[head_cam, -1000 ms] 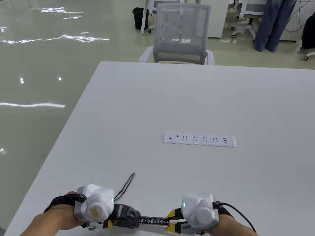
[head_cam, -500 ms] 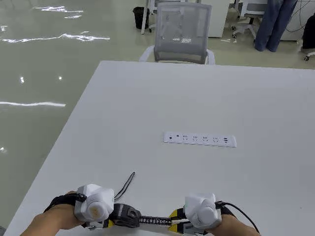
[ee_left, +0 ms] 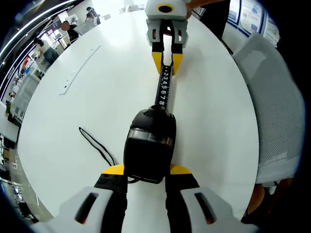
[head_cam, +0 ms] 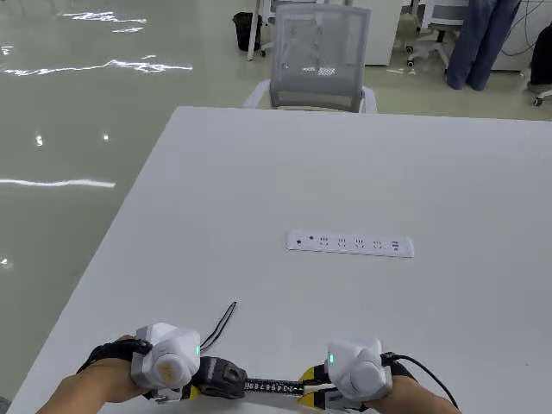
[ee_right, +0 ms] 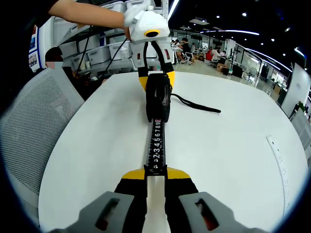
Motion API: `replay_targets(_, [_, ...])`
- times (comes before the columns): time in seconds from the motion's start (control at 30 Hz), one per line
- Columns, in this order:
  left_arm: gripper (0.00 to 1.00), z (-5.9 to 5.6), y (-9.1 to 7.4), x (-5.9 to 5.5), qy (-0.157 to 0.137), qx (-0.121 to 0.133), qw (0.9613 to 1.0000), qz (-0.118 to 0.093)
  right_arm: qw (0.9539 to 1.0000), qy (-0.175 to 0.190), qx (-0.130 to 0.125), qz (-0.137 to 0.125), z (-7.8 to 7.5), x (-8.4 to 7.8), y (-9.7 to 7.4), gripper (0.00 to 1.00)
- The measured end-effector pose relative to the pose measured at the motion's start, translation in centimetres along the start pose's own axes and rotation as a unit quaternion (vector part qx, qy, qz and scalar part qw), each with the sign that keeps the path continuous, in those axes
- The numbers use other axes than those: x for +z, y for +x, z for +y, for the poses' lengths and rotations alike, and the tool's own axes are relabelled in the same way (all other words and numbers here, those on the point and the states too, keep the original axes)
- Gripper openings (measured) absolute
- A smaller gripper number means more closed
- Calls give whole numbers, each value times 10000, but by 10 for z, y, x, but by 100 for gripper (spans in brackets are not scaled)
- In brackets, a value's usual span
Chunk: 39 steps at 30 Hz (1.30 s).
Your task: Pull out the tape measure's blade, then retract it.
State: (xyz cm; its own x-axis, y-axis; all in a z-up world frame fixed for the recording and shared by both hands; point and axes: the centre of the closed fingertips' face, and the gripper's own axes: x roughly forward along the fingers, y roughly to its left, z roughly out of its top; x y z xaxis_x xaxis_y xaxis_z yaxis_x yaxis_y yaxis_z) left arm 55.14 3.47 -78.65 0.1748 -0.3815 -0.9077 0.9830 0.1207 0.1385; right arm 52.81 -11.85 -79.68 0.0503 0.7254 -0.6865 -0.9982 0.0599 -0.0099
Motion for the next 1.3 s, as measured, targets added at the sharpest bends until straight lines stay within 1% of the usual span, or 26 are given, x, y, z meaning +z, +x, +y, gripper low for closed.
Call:
replay_targets(0.33, [25, 0, 0, 1, -1, 11, 10000, 32, 10000, 4, -13, -6, -1, -7, -2, 11])
replay_targets(0.4, [25, 0, 0, 1, -1, 11, 10000, 34, 10000, 11, -13, -6, 0, -6, -4, 11])
replay_targets(1.3, [25, -1, 1, 2, -24, 22, 10000, 28, 10000, 47, -16, 13, 0, -15, -13, 11])
